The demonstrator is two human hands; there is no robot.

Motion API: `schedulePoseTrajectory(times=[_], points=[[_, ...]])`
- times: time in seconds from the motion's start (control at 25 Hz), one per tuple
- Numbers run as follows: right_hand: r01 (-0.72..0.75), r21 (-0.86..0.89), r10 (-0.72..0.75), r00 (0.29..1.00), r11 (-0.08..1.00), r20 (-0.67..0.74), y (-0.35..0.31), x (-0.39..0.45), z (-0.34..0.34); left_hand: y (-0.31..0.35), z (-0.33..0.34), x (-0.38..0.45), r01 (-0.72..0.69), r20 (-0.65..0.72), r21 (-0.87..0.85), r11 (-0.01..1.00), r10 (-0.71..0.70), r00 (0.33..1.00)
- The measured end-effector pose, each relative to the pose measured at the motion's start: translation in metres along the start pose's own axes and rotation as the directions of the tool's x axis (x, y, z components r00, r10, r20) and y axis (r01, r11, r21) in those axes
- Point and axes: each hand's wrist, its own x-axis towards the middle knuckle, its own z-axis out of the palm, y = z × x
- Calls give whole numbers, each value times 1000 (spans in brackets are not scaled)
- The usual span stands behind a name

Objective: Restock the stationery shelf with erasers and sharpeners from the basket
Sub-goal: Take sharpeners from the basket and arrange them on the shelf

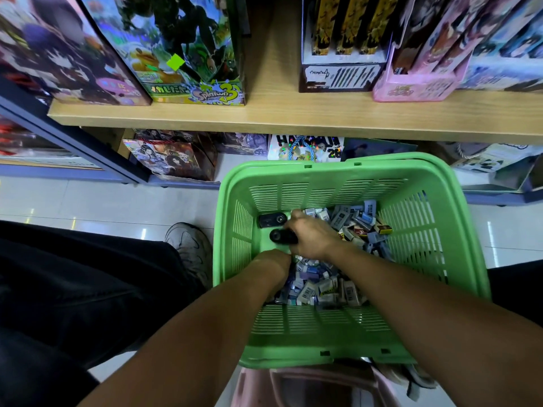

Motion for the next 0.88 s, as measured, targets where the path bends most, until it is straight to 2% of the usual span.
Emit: schedulePoseTrajectory(times=[0.12,0.28,0.48,0.6,0.76,0.88], points=[[26,-136,-45,989,990,-138,0,1,-9,0,4,7,29,-17,-28,999,-30,999],[192,-212,-204,978,958,-34,-16,13,-2,1,20,19,48,-105,-143,989,-63,992],[235,-370,-266,963,899,-34,-31,26,-1,1,30,23,53,-127,-239,969,-86,988],[215,-453,-254,967,865,-25,-29,24,8,-3,11,18,37,-47,-211,977,-48,998],[165,-439,-175,984,883,20,-28,26,0,-10,-16,15,42,118,-46,998,-36,992],[185,-398,-178,982,898,56,-23,16,-23,-15,-32,1,128,194,-233,964,-83,978]])
